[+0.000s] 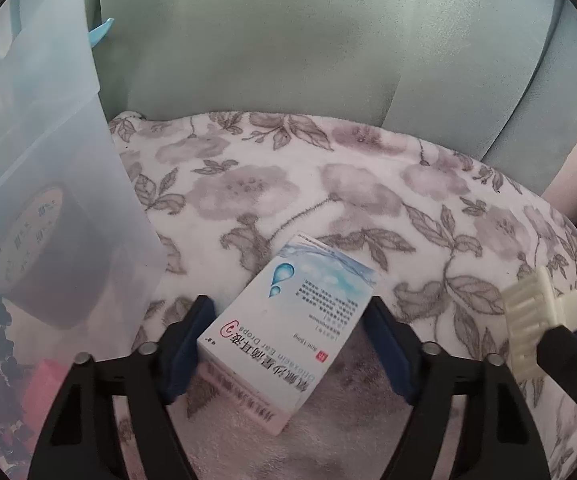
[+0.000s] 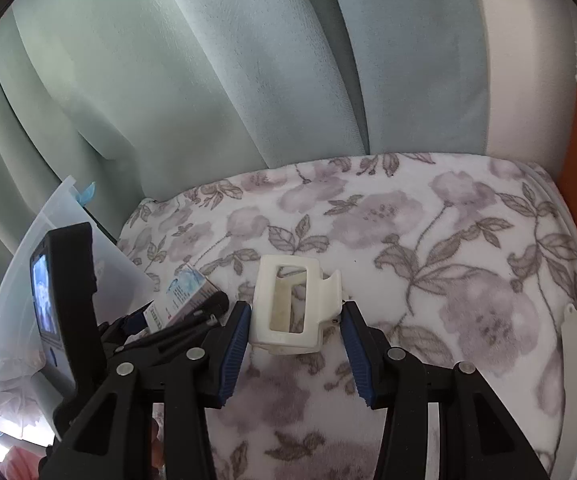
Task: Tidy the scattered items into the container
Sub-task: 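Grasp white medicine box with left tool while right tool grasps white plastic clip, then lift the medicine box with left tool while right tool lifts the clip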
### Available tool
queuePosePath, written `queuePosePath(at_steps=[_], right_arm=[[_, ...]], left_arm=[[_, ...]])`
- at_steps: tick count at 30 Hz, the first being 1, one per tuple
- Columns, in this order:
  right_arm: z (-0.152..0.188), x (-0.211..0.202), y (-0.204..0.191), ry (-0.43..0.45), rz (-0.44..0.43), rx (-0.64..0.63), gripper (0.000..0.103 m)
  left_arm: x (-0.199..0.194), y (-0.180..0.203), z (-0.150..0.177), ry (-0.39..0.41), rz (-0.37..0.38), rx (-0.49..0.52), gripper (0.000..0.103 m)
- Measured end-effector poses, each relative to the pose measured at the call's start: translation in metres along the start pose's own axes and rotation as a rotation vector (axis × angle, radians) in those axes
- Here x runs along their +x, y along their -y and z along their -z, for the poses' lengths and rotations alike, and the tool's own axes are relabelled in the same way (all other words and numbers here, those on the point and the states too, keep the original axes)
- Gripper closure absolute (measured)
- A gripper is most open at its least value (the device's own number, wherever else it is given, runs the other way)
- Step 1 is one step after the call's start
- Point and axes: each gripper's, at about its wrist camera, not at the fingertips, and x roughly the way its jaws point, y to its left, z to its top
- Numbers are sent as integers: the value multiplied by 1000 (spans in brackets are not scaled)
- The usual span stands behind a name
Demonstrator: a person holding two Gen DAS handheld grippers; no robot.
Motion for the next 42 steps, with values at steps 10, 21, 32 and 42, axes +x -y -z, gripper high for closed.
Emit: queuePosePath(at_steps=[10,21,32,42], right_arm=[[27,-35,-21,-28,4,30,54],[74,-94,-38,-33,11,86,54],[105,-152,-40,26,7,229,54],[106,-201,-69,141,7,216,54]], left_arm=[[-15,-9,16,-50,27,13,53],[-70,-10,62,-127,82,5,54],[-151,-13,72,-56,168,77,55],[-218,-31,65,36,242,62,56]])
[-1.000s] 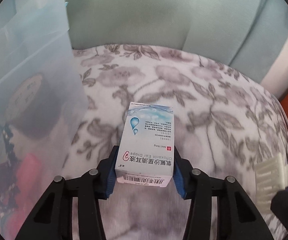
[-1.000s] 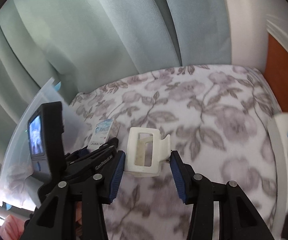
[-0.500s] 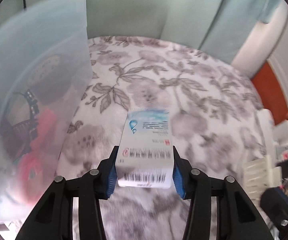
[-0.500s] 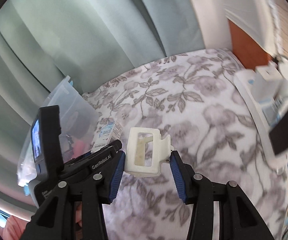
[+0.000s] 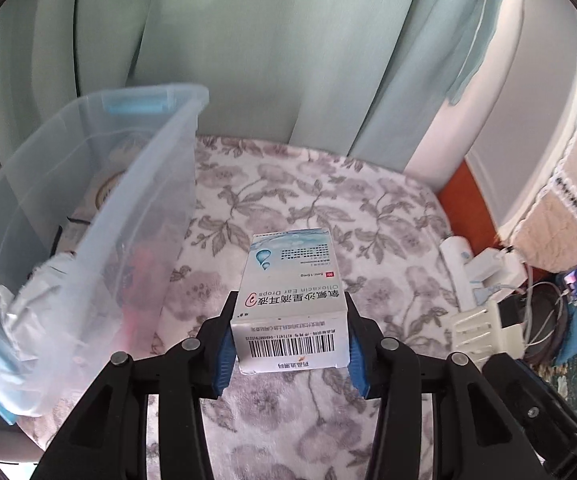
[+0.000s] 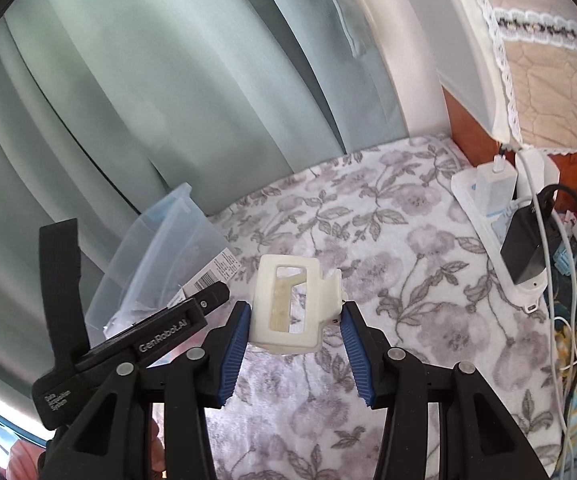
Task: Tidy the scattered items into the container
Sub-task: 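Lift the medicine box with left tool while right tool lifts the clip, then carry the medicine box and clip over the clear container with both tools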
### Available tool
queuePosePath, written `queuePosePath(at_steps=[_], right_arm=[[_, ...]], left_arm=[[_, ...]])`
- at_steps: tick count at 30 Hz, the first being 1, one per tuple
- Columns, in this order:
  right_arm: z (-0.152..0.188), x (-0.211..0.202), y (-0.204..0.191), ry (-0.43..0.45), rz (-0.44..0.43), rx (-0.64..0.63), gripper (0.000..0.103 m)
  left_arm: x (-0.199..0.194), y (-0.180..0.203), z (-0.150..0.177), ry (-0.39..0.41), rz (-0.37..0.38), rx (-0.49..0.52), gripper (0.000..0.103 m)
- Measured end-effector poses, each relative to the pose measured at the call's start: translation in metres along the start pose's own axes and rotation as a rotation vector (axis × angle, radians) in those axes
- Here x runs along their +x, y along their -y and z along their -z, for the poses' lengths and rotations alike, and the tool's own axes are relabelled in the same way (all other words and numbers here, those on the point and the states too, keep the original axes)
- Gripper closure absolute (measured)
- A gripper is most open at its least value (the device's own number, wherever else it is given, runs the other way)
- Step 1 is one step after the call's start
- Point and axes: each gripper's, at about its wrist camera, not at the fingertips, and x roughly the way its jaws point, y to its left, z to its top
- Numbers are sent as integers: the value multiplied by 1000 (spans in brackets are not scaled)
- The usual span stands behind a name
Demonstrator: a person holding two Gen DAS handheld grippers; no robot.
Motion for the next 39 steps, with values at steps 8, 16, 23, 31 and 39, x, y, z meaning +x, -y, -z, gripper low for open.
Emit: queuePosePath(at_steps=[8,16,23,31,39], right_arm=[[-1,-28,-21,62,-35,3,54],[-11,-70,-51,171,-100,-10,54],[-17,-95,-77,234,-138,-32,54],[-24,-123,-113,310,-179,-90,54],[-23,-135,-148,340,-189,-159,54]], left_arm=[[-61,1,-12,111,61,12,56],[-115,-5,-25,229,103,6,56],[-151,-11,-31,326,107,20,55],[-185,-32,-36,410,121,-2,55],[-204,-72,-35,466,106,-70,55]])
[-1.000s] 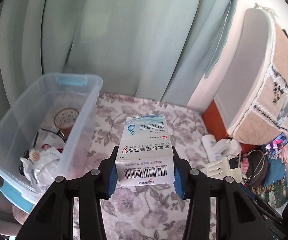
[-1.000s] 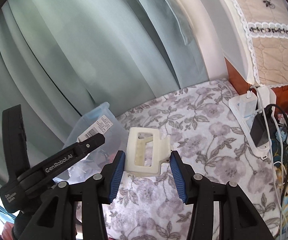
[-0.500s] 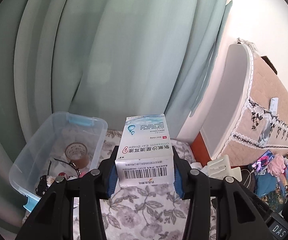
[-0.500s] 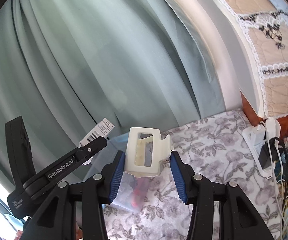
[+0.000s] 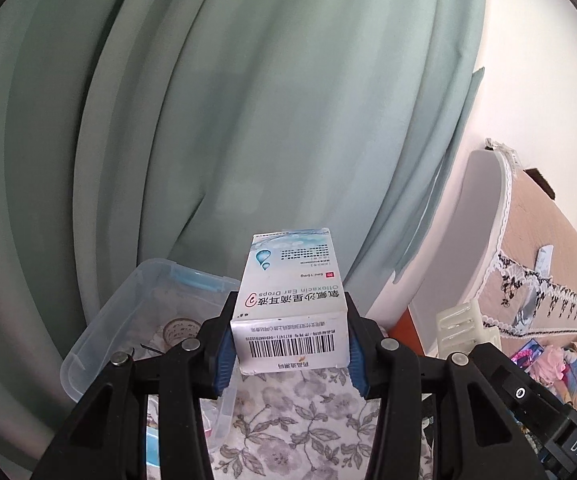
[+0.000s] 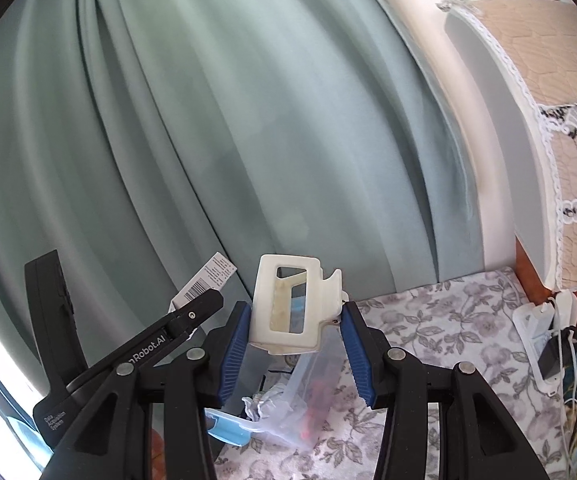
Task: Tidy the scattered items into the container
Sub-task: 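Carry the medicine box and clip over the clear container with both tools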
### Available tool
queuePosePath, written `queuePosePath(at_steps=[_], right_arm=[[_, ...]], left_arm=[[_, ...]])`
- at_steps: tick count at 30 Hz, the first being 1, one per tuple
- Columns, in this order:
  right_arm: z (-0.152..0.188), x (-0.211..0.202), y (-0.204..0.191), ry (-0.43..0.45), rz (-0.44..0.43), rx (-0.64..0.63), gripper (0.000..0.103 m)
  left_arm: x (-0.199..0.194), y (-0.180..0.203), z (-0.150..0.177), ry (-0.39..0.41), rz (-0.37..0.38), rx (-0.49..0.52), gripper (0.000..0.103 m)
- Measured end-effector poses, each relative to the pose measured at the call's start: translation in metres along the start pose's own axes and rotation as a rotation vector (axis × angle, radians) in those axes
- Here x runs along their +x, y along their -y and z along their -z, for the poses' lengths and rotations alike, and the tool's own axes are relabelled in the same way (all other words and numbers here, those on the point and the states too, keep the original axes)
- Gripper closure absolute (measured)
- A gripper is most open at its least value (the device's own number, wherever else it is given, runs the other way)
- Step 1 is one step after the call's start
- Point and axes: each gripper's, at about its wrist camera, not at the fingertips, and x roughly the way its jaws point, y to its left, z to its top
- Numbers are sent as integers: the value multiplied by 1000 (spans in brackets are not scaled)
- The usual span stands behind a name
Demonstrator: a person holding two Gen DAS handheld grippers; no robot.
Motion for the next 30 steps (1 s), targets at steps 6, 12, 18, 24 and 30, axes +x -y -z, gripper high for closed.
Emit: queuePosePath(at_steps=[6,12,18,24,30], right_arm=[[6,20,-26,-40,-24,-46,54],[17,47,-51,-100,-48,-98,54],[35,76,-65,-167,-56,-128,54],[49,100,-70,-223,-46,-144,54],[62,125,-73,-275,-38,-151,54]], left_arm=[[-9,-37,-6,25,-31,-68,55],[-12,-82,-5,26,-89,-143,55],[-7,-118,2,3,-133,-204,55],[6,-145,9,-32,-148,-250,55],[20,-157,17,-68,-144,-267,55]])
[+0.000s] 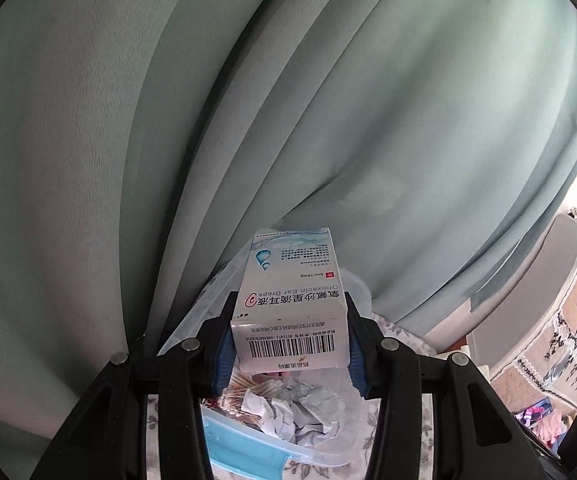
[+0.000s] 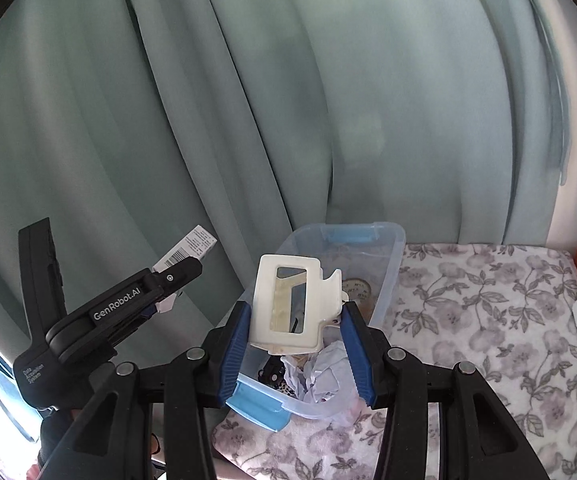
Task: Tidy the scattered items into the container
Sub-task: 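Carry the medicine box and clip over the clear container with both tools, then open left tool releasing medicine box while right tool releases clip into container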
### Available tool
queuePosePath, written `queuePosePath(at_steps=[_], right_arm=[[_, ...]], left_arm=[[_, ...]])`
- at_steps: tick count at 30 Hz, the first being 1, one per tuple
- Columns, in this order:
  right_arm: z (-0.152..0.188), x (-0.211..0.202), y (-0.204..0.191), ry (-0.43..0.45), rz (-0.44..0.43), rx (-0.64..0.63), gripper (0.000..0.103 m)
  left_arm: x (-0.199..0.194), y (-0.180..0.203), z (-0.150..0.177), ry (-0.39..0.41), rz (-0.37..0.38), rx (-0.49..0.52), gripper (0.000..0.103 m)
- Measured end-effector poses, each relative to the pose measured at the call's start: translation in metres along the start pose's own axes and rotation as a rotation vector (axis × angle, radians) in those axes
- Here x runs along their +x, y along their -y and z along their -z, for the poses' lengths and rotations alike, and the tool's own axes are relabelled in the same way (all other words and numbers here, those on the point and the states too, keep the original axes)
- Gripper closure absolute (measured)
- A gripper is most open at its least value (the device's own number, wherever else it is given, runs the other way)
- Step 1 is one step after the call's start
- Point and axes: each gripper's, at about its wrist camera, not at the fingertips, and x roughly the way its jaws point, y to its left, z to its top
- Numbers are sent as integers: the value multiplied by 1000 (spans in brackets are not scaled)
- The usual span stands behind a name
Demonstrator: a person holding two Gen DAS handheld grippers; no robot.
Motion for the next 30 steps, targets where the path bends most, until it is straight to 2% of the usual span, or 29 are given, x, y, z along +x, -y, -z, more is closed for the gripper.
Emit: queuePosePath(at_steps=[12,22,28,29,30], right_arm=[[8,51,-1,-108,-4,-12,54],[10,85,7,-155,19,-3,54],[13,91,12,-174,31,8,54],[13,92,12,-176,33,11,54],[13,92,13,-178,35,13,54]], left_arm=[[25,-27,2,-74,-23,-33,55],[44,-37,8,-141,-7,-22,55],[52,-34,12,-167,5,-12,54],[61,-30,12,-171,5,-11,50],[64,-29,13,-176,3,-13,42]])
